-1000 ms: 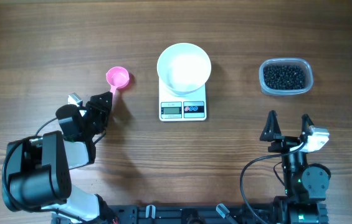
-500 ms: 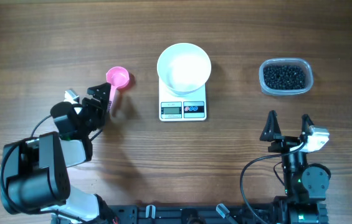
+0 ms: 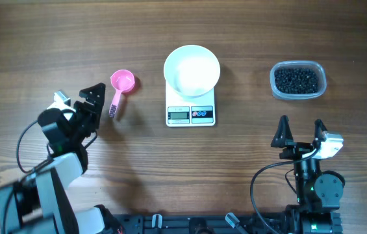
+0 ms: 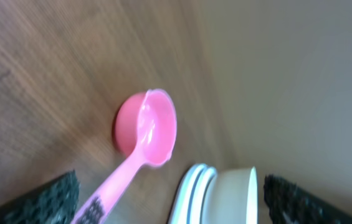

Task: Scoop item into bowl and weigh 150g on scale
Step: 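Lift the pink scoop with the left gripper off the table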

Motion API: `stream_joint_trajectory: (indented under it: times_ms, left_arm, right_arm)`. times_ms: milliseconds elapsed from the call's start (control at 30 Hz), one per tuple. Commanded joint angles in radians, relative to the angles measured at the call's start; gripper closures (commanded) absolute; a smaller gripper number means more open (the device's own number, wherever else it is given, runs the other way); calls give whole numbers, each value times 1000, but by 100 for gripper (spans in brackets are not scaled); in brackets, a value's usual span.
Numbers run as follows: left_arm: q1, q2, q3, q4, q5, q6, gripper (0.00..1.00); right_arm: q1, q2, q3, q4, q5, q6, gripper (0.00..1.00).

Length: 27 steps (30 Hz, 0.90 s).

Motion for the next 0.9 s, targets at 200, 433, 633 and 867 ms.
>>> stream_joint_trajectory:
  times_ms: [200,433,633,867]
  left_arm:
    - [-10,-201,418,-594,-77,315,1]
    - [-110,-138,726,-943,-293,613,1]
    - [-228,-49,763,-961,-445,675,1]
    - [-282,125,763,-934,-484,673,0]
  right_arm:
    - [-3,-10,-2,5,-2,3,0]
    - [-3,-10,-2,5,-2,3,0]
    - [-3,-10,-2,5,-2,3,0]
    - [-3,-10,-2,5,-2,3,0]
